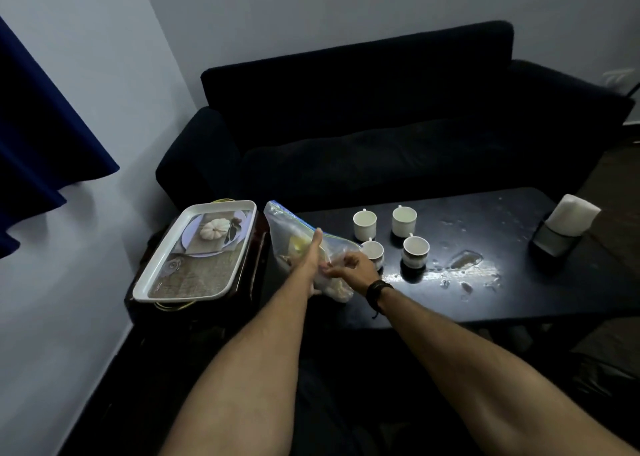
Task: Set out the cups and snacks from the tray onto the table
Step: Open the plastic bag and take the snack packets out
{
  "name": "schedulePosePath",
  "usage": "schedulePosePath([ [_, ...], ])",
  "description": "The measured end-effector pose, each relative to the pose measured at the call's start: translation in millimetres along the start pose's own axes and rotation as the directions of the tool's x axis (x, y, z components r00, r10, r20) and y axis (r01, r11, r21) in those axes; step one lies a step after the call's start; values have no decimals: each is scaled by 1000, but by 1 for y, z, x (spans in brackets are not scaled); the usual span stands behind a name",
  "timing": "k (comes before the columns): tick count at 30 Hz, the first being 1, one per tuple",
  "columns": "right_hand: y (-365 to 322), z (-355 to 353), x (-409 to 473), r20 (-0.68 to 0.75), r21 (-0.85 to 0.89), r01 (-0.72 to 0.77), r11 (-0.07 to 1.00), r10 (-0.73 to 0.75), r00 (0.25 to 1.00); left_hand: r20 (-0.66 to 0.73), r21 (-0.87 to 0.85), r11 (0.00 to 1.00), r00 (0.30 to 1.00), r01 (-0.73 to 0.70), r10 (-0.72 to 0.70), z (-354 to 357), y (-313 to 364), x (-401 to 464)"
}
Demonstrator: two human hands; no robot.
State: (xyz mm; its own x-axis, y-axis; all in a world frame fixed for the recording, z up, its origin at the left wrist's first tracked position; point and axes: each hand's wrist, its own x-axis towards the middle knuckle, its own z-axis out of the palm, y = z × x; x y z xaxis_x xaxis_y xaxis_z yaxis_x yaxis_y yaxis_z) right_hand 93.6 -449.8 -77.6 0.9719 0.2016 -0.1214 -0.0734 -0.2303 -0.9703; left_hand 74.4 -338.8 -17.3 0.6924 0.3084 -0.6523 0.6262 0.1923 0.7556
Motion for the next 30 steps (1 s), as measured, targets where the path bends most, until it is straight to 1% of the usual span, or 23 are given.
schedulePosePath([
  [2, 7, -9, -6, 54, -35, 19, 999, -17, 998, 7, -21, 999, 999, -48, 48, 6, -4, 1],
  [3, 9, -13, -9, 81, -59, 37, 998, -32, 996, -26, 16, 996, 996, -84, 85, 9, -7, 5],
  [5, 15, -18, -14, 139, -84, 54, 995, -42, 989, -170, 128, 981, 971, -147, 168, 13, -15, 11],
  [7, 18, -23, -18, 206, -72, 20, 997, -4, 979, -262, 186, 965, 937, -185, 230, 14, -21, 14],
  [10, 14, -29, -19, 217, 39, -153, 988, 141, 966, -262, 220, 954, 930, -203, 258, 15, -27, 17],
  [12, 10, -33, -16, 198, 163, -292, 942, 259, 945, -221, 233, 943, 931, -238, 290, 16, -27, 18],
  [14, 4, -37, -11, 156, 319, -356, 878, 322, 934, -188, 271, 924, 927, -269, 325, 15, -25, 18],
  [15, 3, -39, -8, 113, 368, -355, 859, 338, 934, -161, 304, 912, 928, -277, 335, 13, -25, 19],
  [17, -1, -44, -1, 28, 412, -328, 850, 348, 937, -72, 356, 886, 937, -297, 343, 9, -23, 18],
  [20, -6, -52, 5, -71, 412, -261, 873, 317, 946, 39, 391, 863, 942, -321, 333, 1, -20, 15],
  [23, -9, -60, 4, -67, 374, -236, 897, 280, 958, 95, 376, 875, 952, -304, 290, -1, -17, 9],
  [25, -11, -66, 1, -46, 323, -227, 919, 255, 966, 64, 386, 881, 961, -274, 271, -1, -16, 5],
  [27, -15, -70, -2, -25, 309, -197, 930, 215, 976, -49, 454, 848, 943, -273, 330, 0, -15, 5],
  [29, -18, -73, -6, -12, 334, -154, 930, 168, 986, -167, 501, 802, 873, -325, 458, 0, -11, 0],
  [30, -20, -75, -9, -6, 345, -140, 928, 152, 988, -201, 503, 783, 831, -367, 518, 1, -7, -5],
])
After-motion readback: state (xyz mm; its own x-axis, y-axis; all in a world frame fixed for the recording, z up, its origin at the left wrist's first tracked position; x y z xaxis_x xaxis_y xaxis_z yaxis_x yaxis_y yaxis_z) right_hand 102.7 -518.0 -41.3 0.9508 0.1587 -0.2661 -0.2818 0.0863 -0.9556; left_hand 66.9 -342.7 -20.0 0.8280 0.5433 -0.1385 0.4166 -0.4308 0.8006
